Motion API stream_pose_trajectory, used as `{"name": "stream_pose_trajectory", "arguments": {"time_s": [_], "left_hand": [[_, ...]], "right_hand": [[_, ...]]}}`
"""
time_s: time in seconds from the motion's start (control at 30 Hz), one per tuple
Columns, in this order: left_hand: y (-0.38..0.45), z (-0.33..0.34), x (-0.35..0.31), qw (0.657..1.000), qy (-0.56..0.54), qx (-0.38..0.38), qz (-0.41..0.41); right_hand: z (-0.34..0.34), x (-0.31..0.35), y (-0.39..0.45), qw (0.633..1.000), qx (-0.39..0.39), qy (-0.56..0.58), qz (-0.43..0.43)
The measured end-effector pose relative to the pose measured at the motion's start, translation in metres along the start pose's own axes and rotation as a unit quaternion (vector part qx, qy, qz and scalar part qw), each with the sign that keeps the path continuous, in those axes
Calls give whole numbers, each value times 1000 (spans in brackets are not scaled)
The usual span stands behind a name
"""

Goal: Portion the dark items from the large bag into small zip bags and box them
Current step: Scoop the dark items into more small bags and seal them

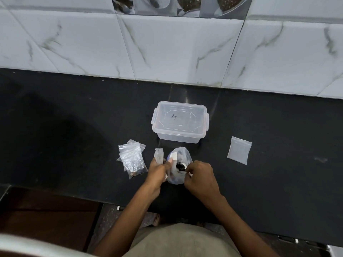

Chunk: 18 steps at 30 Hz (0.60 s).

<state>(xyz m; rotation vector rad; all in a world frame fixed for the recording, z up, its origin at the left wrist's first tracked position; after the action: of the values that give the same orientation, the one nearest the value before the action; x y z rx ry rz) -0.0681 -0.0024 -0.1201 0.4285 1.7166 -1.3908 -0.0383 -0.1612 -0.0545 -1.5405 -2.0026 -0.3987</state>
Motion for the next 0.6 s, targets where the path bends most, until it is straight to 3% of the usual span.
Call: {"name": "stream_pose_trajectory", "arguments": {"time_s": [0.2, 0.37, 0.5, 0.6], "left_hand": [[4, -3, 14, 994, -93, 29, -51], [5, -13, 13, 999, -18, -17, -25], [6, -11, 13, 999, 23, -19, -16], [4, -5, 16, 998, 52, -19, -15]], "right_hand": [[-9, -6, 3, 998, 5, 21, 56], [-8, -16, -1, 989, -14, 104, 100], [-6, -35, -5, 948, -22, 241, 205], [-7, -38, -8, 952, -38, 227, 200]]}}
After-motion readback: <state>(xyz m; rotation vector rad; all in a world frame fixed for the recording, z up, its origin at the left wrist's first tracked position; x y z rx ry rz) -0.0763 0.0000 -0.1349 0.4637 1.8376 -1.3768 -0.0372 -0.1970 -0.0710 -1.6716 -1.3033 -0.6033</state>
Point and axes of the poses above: each hand's wrist, its own y-axis towards the middle knuckle, its own z-axis out of the palm, x = y × z, the point moved 8 cm from there along y, towards the middle knuckle, and after that the axes turned 2 degrees about y, right-handed, at the moved point
